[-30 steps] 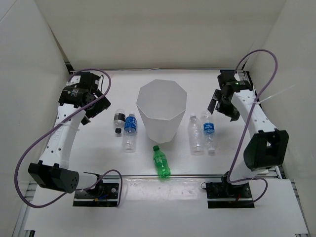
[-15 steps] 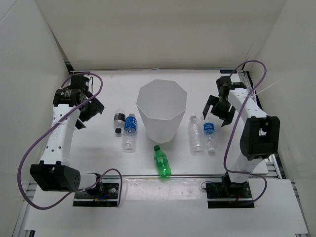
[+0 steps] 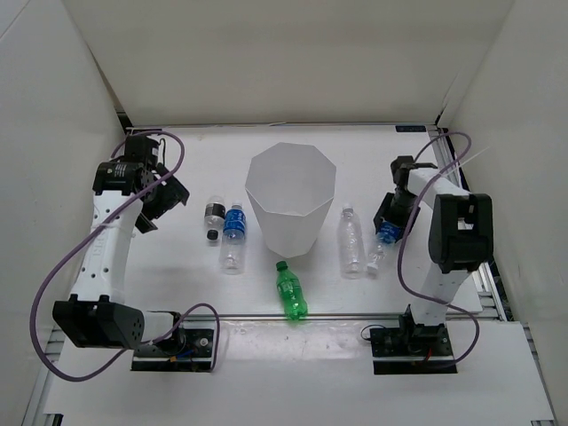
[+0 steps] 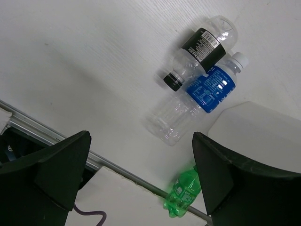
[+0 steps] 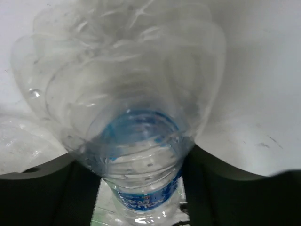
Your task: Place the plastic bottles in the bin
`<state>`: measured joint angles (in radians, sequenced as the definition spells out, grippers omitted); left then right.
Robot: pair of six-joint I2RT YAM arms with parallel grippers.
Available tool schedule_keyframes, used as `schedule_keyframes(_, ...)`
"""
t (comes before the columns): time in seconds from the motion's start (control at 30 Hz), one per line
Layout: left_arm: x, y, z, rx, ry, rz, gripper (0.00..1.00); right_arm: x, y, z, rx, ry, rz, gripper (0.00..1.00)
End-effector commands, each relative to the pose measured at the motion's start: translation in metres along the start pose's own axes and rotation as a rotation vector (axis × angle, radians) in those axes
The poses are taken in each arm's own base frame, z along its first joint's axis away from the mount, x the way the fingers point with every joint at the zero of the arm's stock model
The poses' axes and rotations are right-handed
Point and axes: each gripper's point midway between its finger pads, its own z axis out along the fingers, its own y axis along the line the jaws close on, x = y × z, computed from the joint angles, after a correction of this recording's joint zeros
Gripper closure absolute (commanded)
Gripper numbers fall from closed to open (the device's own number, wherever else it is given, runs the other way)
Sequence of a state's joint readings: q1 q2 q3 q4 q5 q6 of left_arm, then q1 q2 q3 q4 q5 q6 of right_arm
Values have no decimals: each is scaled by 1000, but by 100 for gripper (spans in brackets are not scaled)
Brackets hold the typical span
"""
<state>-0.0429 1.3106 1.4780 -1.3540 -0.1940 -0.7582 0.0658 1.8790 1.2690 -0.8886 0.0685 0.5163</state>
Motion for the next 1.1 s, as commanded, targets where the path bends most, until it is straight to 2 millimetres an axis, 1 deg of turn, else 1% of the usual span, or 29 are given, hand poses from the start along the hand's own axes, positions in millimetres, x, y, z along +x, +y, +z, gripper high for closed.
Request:
schedule_keyframes(0.0, -4, -2, -20, 76, -55, -9, 0, -13, -12, -42, 24, -143, 40, 39)
schedule_keyframes(0.1, -11, -9, -23, 106, -85, -45, 0, -13, -14, -106, -33, -268, 110, 49)
schedule_keyframes(0.13, -11, -5, -23, 97, -95, -47, 0, -9, -13, -139, -85, -340, 130, 49)
schedule_keyframes(0.17, -10, -8, -19, 107, -92, -47, 0, -15, -1, -177, -155, -430, 127, 50)
schedule_keyframes(0.2, -11, -8, -16, 113, -88, -67, 0, -14, 4, -212, -226, -521, 128, 50)
schedule_keyframes(0.23, -14, -10, -12, 127, -89, -79, 0, -14, 10, -237, -275, -582, 116, 50)
schedule_keyframes(0.27, -7, -17, -10, 161, -56, -76, 0, -8, 25, -263, -345, -628, 86, 50)
schedule_keyframes(0.3, -2, -14, 0, 150, -33, -81, 4, -7, 35, -306, -427, -716, 68, 53)
schedule_keyframes(0.33, 0, -14, 5, 144, -25, -101, 5, -3, 44, -331, -485, -774, 31, 53)
schedule_keyframes(0.37, -1, -13, 14, 134, -39, -118, 5, 6, 64, -354, -546, -833, -34, 55)
schedule_keyframes(0.4, 7, -7, 26, 110, -29, -124, 5, 6, 74, -367, -557, -882, -81, 56)
schedule_keyframes(0.43, 9, -7, 31, 96, -35, -138, 4, 19, 91, -389, -607, -939, -153, 56)
schedule_keyframes(0.5, 9, 1, 46, 22, -52, -126, 1, 11, 117, -397, -611, -1012, -208, 56)
schedule_keyframes(0.53, 9, -1, 49, 16, -58, -118, 1, 18, 133, -399, -618, -1027, -293, 56)
schedule_keyframes(0.57, 8, -5, 51, 24, -60, -85, 0, 18, 142, -416, -640, -1068, -307, 56)
schedule_keyframes(0.6, 11, -10, 53, 57, -43, -62, 0, 14, 160, -407, -614, -1059, -338, 56)
schedule_keyframes(0.63, 12, -19, 58, 86, -26, -28, 0, 22, 177, -411, -636, -1064, -388, 53)
schedule_keyframes(0.67, 9, -29, 61, 135, -27, 28, 0, 20, 184, -412, -609, -1088, -414, 51)
schedule_keyframes(0.7, 7, -40, 60, 185, -21, 54, 0, 18, 199, -404, -590, -1079, -442, 49)
schedule_keyframes(0.73, 13, -49, 64, 215, 11, 78, 0, 23, 208, -407, -610, -1083, -453, 40)
schedule_keyframes(0.77, 6, -58, 64, 248, -11, 104, 0, 27, 213, -404, -611, -1074, -468, 29)
schedule_keyframes(0.8, 9, -67, 65, 273, -10, 136, 0, 30, 219, -395, -617, -1046, -491, 20)
schedule_keyframes(0.83, 8, -68, 70, 270, -8, 146, 0, 31, 221, -389, -612, -1031, -502, 6)
schedule_keyframes(0.87, 13, -71, 74, 271, 0, 167, 0, 36, 221, -393, -625, -1034, -508, 0)
schedule_keyframes(0.9, 11, -74, 81, 271, -4, 193, 0, 39, 218, -389, -622, -1020, -518, 0)
schedule_keyframes(0.97, 18, -76, 90, 274, 18, 244, 0, 41, 206, -400, -627, -1047, -499, 0)
schedule_keyframes(1.0, 18, -84, 93, 295, 12, 262, 0, 41, 202, -400, -621, -1052, -493, 0)
schedule_keyframes(1.03, 25, -85, 102, 299, 40, 279, 0, 44, 193, -408, -632, -1062, -488, 0)
schedule_keyframes(1.07, 31, -84, 108, 295, 51, 313, 0, 46, 189, -406, -625, -1056, -491, 0)
